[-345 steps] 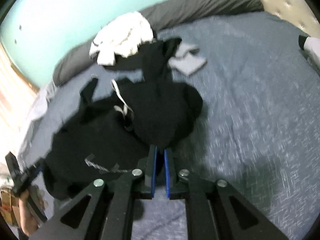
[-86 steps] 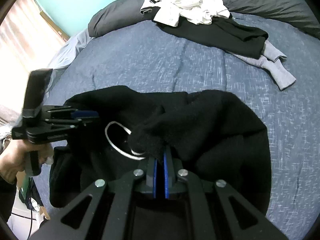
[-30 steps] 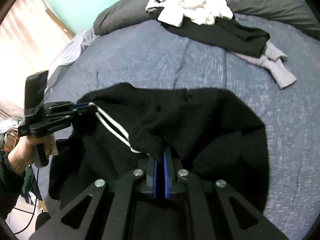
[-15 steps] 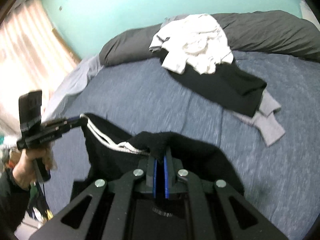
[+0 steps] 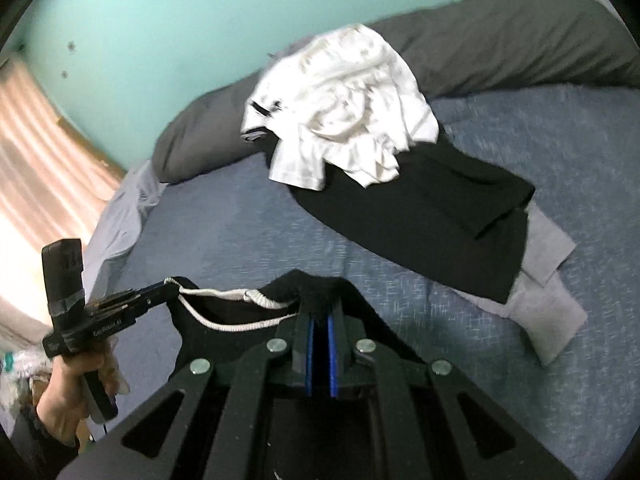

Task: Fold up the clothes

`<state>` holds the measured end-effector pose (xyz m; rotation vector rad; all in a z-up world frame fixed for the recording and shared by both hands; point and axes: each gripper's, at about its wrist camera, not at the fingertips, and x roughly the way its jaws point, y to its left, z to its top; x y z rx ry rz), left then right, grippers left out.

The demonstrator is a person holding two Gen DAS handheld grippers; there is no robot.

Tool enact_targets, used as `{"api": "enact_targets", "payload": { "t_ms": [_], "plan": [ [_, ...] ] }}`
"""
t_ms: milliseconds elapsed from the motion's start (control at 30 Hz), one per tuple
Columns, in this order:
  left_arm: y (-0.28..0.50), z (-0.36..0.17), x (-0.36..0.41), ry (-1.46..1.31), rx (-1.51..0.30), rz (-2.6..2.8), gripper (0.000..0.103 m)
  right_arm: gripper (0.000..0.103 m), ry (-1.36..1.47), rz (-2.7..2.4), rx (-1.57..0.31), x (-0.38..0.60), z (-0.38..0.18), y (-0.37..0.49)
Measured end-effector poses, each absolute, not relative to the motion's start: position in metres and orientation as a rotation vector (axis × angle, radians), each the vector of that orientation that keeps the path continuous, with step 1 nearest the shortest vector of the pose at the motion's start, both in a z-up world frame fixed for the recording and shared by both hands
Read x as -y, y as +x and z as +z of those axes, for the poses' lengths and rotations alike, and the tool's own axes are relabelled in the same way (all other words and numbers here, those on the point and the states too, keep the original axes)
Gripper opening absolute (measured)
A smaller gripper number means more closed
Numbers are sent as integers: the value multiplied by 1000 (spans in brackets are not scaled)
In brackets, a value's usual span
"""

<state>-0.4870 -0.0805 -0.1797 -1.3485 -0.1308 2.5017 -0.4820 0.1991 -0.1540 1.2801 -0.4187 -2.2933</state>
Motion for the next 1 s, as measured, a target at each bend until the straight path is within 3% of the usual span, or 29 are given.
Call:
{"api": "enact_targets", "payload": {
  "t_ms": [400, 433, 500, 567, 667, 1000],
  "plan": [
    [-509, -276, 83, -1522, 222, 2413, 15, 9, 1525, -2174, 373, -171, -261, -502],
    [-507, -275, 87, -1519, 239, 2411, 17, 13, 1533, -2180, 353, -172, -261, -501],
    [-502, -267, 99, -1504, 295, 2409, 35, 41, 1510, -2228, 320, -181, -252, -496],
    [-494, -253, 113, -1478, 370, 2409, 45, 49, 1461, -2258, 353, -195, -237, -487],
    [-471, -230, 132, -1434, 402, 2425, 46, 51, 1361, -2270, 468, -220, -210, -464],
    [-310, -193, 160, -1402, 400, 2464, 46, 53, 1228, -2310, 526, -250, -180, -328]
  ]
}}
